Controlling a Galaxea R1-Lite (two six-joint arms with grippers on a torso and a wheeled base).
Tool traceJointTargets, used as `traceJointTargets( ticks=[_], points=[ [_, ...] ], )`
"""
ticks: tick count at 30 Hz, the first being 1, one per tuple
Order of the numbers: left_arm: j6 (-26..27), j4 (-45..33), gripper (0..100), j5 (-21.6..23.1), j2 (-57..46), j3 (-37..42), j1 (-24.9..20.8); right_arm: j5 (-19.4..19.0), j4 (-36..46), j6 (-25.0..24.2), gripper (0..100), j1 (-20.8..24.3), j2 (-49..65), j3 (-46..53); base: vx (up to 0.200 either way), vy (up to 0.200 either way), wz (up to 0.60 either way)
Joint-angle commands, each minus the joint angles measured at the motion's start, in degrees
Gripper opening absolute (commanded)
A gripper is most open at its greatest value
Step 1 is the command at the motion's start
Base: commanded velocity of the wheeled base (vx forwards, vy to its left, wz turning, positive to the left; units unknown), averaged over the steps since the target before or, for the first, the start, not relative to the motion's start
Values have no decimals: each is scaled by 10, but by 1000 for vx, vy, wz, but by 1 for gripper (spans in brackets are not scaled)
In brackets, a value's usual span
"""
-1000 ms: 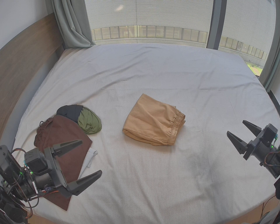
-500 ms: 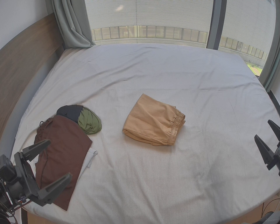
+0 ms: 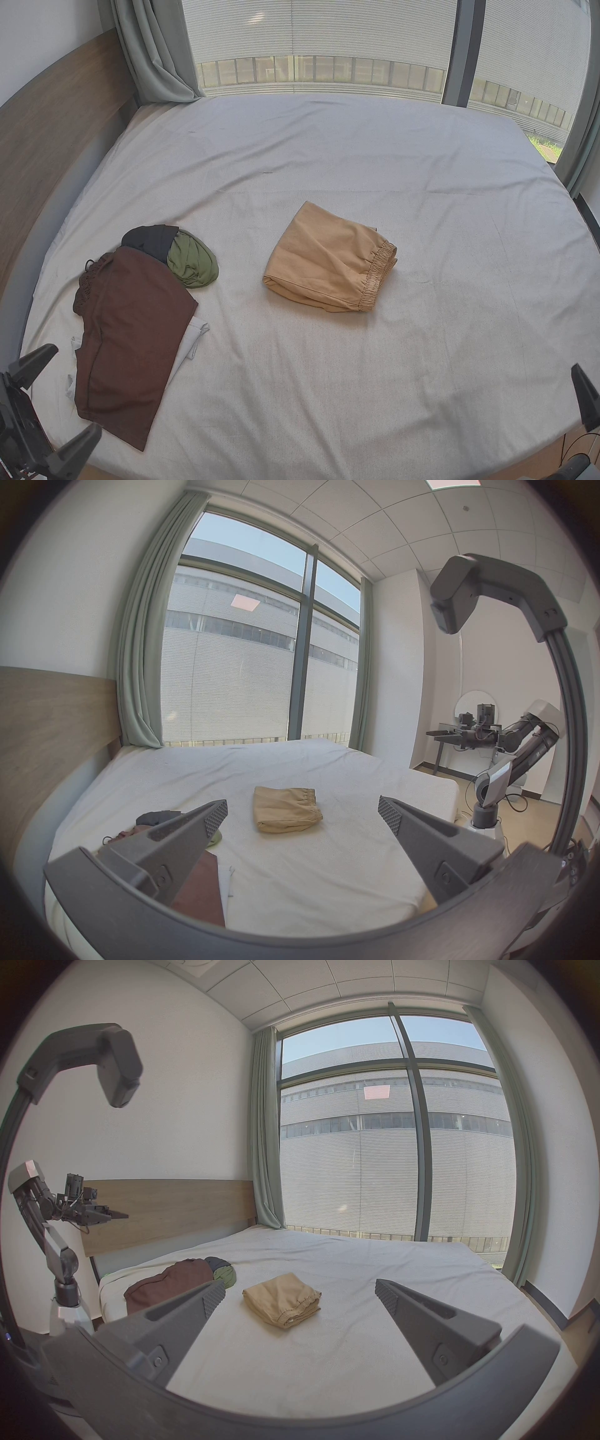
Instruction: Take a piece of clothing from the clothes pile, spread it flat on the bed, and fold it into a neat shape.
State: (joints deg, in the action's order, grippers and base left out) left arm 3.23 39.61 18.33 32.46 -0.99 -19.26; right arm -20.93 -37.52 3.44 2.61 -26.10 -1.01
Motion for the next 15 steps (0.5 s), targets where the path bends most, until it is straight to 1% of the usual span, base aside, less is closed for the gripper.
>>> traceJointTargets(
  ticks=[1, 2, 4, 7, 10, 11, 12, 13, 15],
  points=[
    [3, -46, 100, -3, -119, 8, 24, -2, 111, 2, 100, 2, 182, 10, 0, 0, 0],
    [3, -47, 100, -4, -134, 8, 34, -1, 163, 3, 100, 5, 230, 10, 0, 0, 0],
    [2, -49, 100, -5, -147, 9, 43, -1, 153, 1, 100, 6, 223, 10, 0, 0, 0],
    [-1, -73, 100, -5, -178, 9, 72, 9, 189, -1, 100, 4, 222, 10, 0, 0, 0],
    [-1, -119, 100, -5, -220, 9, 95, 31, 307, -5, 100, -22, 251, 10, 0, 0, 0],
    [-2, -155, 100, -5, -248, 9, 105, 46, 355, -13, 100, -23, 261, 10, 0, 0, 0],
    [-1, -166, 100, -5, -256, 9, 106, 51, 349, -19, 100, -23, 261, 10, 0, 0, 0],
    [4, -198, 100, -6, -273, 9, 112, 76, 328, -39, 100, -23, 255, 10, 0, 0, 0],
    [-2, -204, 100, -14, -274, 8, 112, 118, 336, -53, 100, -23, 255, 10, 0, 0, 0]
  ],
)
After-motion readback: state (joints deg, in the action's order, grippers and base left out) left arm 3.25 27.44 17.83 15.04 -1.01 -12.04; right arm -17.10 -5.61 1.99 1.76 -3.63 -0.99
